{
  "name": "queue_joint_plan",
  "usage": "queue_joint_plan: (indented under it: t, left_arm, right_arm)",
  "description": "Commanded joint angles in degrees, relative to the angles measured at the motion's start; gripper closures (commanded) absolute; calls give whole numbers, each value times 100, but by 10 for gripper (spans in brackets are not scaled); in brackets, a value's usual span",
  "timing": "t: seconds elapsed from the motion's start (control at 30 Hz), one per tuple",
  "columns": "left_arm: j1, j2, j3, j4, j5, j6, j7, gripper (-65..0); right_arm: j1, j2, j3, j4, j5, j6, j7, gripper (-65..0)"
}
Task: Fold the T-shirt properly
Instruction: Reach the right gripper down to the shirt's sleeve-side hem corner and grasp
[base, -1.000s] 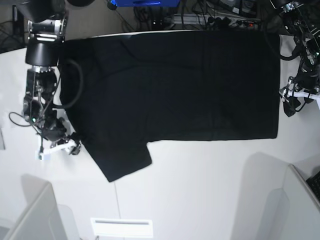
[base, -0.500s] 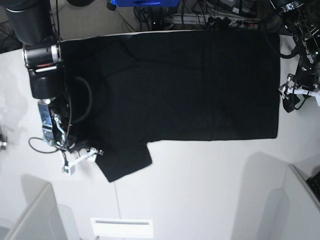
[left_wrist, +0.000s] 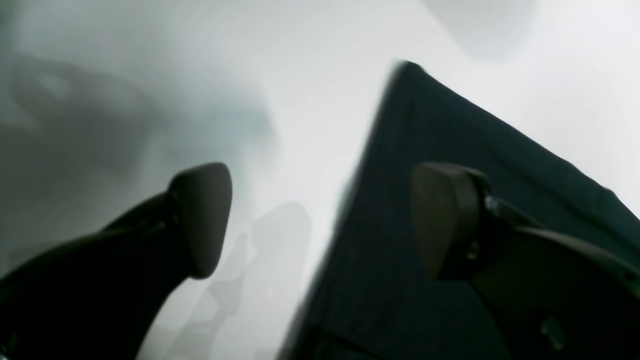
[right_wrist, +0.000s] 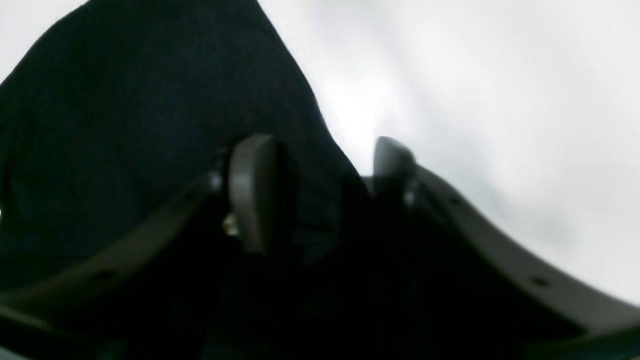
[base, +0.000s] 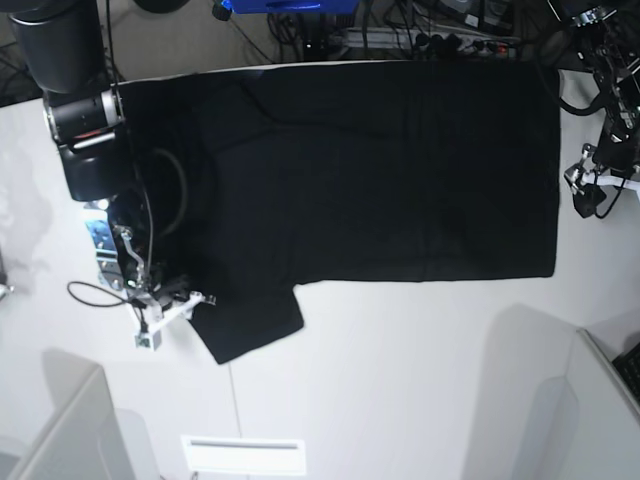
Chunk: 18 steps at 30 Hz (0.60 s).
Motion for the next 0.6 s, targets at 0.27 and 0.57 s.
queue_joint_plan:
  t: [0.27, 0.57]
  left_arm:
    - [-836, -599, 256, -1110, -41, -32, -83, -540]
    - [-2075, -854, 1196, -2332, -41, -15, -100, -540]
  right_arm:
    - [101, 32, 51, 1, 101, 22, -146, 0]
    - [101, 32, 51, 1, 101, 22, -163, 0]
